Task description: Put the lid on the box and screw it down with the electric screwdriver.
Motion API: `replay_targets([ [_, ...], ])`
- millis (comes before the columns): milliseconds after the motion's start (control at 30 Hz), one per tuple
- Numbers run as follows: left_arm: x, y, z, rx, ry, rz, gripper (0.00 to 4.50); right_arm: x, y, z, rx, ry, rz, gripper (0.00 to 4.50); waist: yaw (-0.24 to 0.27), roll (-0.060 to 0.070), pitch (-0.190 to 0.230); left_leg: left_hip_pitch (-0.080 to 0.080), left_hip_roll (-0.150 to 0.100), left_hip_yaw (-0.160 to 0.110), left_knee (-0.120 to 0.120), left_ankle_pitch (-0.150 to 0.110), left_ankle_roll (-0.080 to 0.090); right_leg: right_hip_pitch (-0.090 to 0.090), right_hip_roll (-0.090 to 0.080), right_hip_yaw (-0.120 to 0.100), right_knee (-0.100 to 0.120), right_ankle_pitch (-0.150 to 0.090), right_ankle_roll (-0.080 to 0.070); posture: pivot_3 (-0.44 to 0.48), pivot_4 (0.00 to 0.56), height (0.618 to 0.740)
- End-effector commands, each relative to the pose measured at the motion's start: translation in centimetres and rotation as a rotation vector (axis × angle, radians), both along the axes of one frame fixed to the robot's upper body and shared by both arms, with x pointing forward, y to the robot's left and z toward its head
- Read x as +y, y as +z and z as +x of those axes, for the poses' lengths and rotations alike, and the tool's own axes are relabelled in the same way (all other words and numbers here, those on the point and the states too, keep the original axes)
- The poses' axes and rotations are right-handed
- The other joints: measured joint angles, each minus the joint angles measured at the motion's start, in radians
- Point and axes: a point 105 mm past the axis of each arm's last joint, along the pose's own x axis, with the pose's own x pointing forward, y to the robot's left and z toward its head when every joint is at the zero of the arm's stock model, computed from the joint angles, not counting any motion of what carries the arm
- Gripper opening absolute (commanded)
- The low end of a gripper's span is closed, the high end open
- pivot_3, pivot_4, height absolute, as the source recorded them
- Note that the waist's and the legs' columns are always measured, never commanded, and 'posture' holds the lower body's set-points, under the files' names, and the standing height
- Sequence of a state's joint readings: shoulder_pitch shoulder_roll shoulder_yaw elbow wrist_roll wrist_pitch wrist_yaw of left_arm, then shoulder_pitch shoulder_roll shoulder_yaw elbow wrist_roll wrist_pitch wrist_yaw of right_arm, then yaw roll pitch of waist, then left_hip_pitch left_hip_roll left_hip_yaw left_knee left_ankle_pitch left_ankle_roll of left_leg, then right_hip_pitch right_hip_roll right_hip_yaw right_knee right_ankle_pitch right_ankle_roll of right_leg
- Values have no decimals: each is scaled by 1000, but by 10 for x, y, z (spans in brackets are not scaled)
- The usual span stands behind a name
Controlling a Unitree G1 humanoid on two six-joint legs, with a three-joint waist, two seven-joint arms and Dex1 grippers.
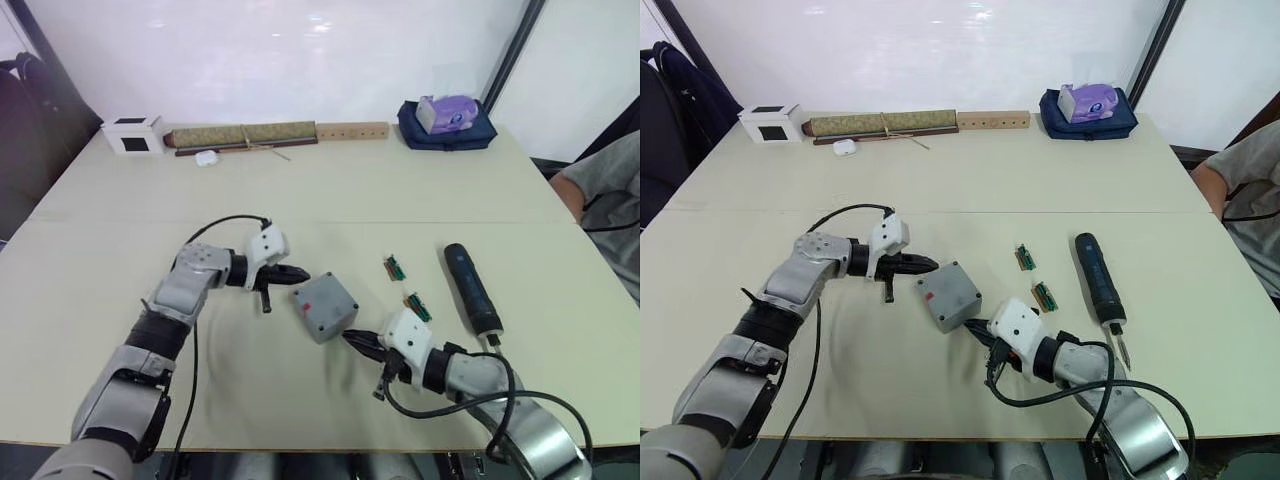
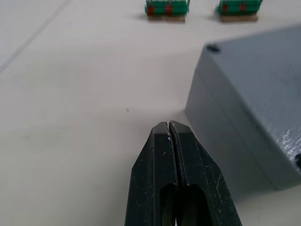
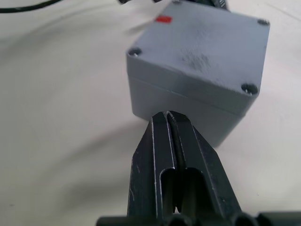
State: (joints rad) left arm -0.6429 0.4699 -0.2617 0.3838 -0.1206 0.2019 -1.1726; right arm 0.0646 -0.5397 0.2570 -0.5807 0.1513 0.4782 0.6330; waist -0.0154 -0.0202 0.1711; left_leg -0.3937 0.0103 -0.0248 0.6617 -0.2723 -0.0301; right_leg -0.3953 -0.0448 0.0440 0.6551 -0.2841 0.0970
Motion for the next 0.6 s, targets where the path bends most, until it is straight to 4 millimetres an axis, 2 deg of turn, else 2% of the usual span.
replay_targets([
  [33, -3, 1, -7, -24, -40, 12, 0, 2, 5, 5, -59, 15, -29, 12, 1, 0, 0, 0, 0, 0, 0, 0, 0, 0, 0, 0, 0, 0, 0, 0, 150, 740],
  [167, -4, 1, -24, 4, -76, 5, 0, -3, 7, 15, -100, -9, -61, 12, 1, 0, 0, 0, 1, 0, 0, 0, 0, 0, 0, 0, 0, 0, 0, 0, 150, 740],
  [333, -3, 2, -31, 14, -81, 10, 0, -4, 7, 17, -110, -6, -68, 12, 2, 1, 1, 0, 1, 0, 0, 0, 0, 0, 0, 0, 0, 0, 0, 0, 150, 740],
  [467, 2, 4, -50, 40, -84, 11, 0, -7, 10, 26, -138, -12, -87, 12, -3, 1, 1, 0, 2, 0, -1, 0, 0, -1, -1, 1, 0, 0, 0, 0, 150, 740],
  [600, 1, 5, -55, 49, -79, 11, 0, -9, 9, 30, -150, -18, -101, 12, 3, 1, 1, 0, 2, 0, -1, 0, 0, -1, 0, 0, 0, 0, 0, 0, 150, 740],
])
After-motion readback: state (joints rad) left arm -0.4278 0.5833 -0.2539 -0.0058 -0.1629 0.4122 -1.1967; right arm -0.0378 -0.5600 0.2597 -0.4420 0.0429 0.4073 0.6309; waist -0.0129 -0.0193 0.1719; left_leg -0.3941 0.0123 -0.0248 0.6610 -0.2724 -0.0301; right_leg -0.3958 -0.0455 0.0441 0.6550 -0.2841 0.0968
